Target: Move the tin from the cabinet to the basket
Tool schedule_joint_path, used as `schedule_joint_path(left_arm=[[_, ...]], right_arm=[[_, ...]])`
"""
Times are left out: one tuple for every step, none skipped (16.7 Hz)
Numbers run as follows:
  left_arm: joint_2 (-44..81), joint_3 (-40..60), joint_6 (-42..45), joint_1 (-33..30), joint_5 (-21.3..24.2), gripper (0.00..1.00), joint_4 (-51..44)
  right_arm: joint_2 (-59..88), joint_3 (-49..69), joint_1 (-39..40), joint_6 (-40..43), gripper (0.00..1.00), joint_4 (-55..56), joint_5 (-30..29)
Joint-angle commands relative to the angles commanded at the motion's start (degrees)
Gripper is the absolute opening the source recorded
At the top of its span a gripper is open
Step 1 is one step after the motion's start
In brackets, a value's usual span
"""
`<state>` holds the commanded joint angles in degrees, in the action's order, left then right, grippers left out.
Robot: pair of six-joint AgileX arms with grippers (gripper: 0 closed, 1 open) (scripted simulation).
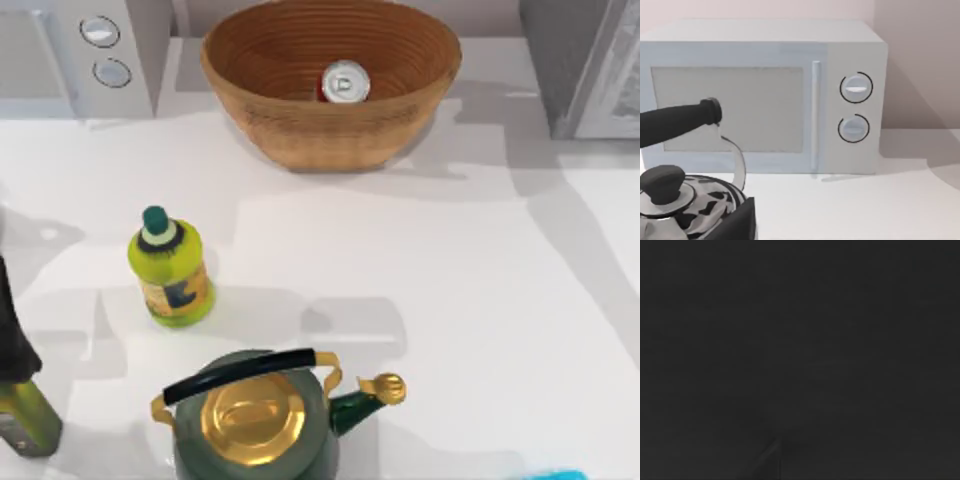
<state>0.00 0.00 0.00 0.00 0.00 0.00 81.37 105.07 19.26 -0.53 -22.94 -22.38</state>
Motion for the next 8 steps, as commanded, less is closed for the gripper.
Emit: schedule_joint_path(left_arm=[[0.0, 0.0, 0.0, 0.0, 0.0, 1.0, 0.0], [0.0, 0.0, 0.0, 0.0, 0.0, 1.0, 0.0], [0.0, 0.0, 0.0, 0.0, 0.0, 1.0, 0.0], [0.0, 0.0, 0.0, 0.0, 0.0, 1.0, 0.0], [0.0, 0.0, 0.0, 0.0, 0.0, 1.0, 0.0], [0.0, 0.0, 0.0, 0.0, 0.0, 1.0, 0.0], [0.0, 0.0, 0.0, 0.0, 0.0, 1.0, 0.0], [0.0, 0.0, 0.0, 0.0, 0.0, 1.0, 0.0]], right_arm=[[0.04, 0.03, -0.04, 0.0, 1.0, 0.03, 0.04], [0.04, 0.03, -0.04, 0.0, 1.0, 0.03, 0.04], [-1.15, -0.41, 0.43, 0.11, 1.0, -0.06, -0.22], [-1.15, -0.41, 0.43, 0.11, 1.0, -0.06, -0.22], [-1.57, -0.88, 0.33, 0.12, 1.0, 0.06, -0.11], [-2.4, -1.89, 0.12, 0.12, 1.0, 0.31, 0.11], [-3.63, -3.44, -0.19, 0.13, 1.0, 0.69, 0.45], [-5.24, -5.52, -0.59, 0.14, 1.0, 1.17, 0.88]])
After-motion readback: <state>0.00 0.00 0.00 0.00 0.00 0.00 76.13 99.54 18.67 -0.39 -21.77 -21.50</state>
